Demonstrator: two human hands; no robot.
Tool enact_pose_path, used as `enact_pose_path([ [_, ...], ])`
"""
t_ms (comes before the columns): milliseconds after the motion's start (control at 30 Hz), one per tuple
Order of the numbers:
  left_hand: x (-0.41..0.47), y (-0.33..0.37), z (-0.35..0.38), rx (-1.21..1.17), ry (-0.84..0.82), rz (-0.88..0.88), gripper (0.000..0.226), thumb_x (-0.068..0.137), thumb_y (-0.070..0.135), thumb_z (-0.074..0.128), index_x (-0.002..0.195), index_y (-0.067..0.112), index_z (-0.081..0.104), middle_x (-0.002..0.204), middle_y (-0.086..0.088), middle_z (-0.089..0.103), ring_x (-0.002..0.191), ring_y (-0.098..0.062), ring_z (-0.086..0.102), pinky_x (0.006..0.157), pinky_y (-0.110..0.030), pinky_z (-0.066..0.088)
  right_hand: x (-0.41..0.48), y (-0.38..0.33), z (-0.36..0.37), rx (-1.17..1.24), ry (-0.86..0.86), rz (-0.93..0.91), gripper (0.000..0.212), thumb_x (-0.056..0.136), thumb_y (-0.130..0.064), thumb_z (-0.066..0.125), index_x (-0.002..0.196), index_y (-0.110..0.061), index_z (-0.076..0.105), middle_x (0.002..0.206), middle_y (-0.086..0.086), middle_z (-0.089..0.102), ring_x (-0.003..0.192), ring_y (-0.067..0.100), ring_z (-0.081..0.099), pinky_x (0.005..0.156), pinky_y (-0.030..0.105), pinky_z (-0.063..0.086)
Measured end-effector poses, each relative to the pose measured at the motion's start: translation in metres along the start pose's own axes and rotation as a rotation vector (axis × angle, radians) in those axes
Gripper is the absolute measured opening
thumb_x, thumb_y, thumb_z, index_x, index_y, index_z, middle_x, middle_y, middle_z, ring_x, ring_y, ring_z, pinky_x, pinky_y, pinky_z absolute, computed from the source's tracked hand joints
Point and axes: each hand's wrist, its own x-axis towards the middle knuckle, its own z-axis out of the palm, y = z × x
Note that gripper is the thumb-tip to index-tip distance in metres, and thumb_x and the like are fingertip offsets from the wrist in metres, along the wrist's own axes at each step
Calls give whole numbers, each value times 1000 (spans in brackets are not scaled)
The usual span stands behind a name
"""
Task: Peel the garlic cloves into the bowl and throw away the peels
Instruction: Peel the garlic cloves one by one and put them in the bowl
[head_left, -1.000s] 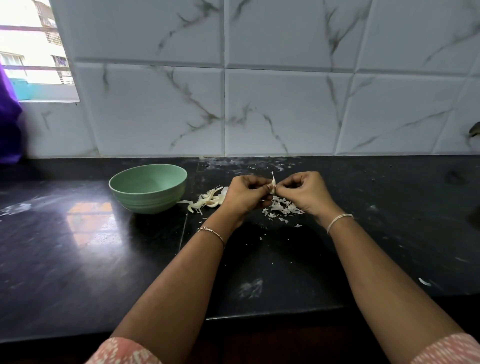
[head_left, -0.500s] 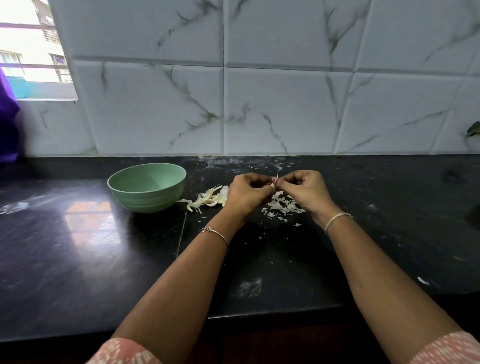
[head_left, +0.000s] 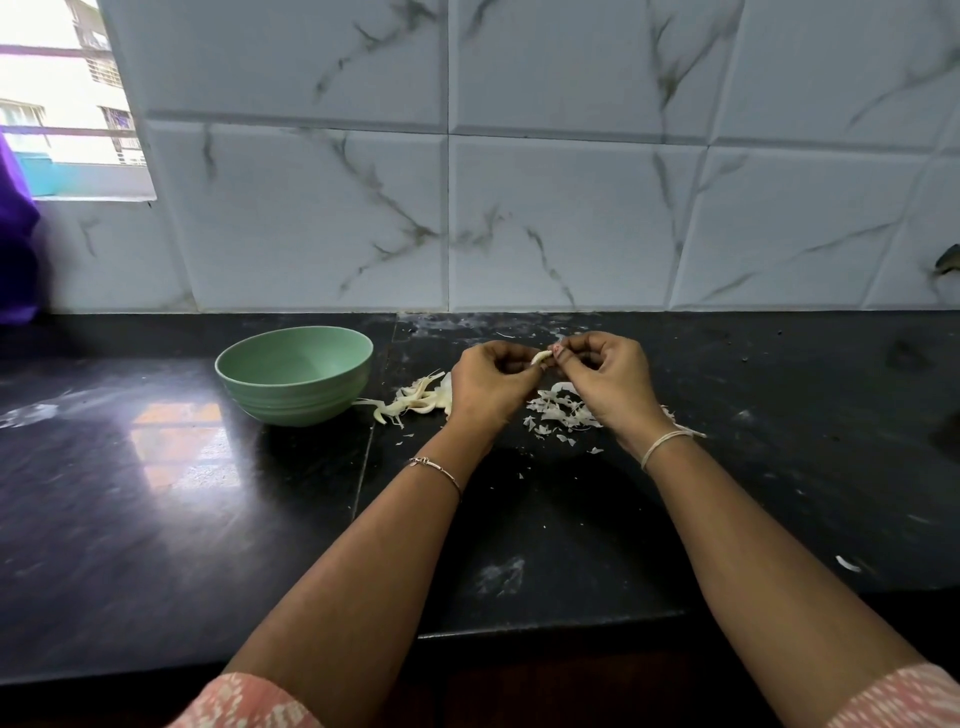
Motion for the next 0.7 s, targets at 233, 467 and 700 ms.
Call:
enact_pose_path([
  [233,1,1,-3,68,57,66,10,77,13,82,83,14,74,74,-5,73,64,-12,65,74,-31,59,-1,-4,-7,-113,-7,-46,11,77,-8,78,77,-19,73,73,0,73,69,10,68,68,27,58],
  [467,3,0,-7,-17,-94,41,13,82,12,77,93,7,74,82,-13,72,71,-19,65,82,-44,58,1,-2,-9,-67,-8,12,14,76,-7,76,72,-19,70,74,8,71,70,16,66,69,33,56],
  [700,-2,5,-7,-301,-198,-82,4,89,0,64,91,1,68,72,-3,71,64,-7,67,66,-21,58,-4,-12,-8,124,-29,104,17,82,5,68,73,-9,67,68,8,68,60,9,64,66,20,54],
])
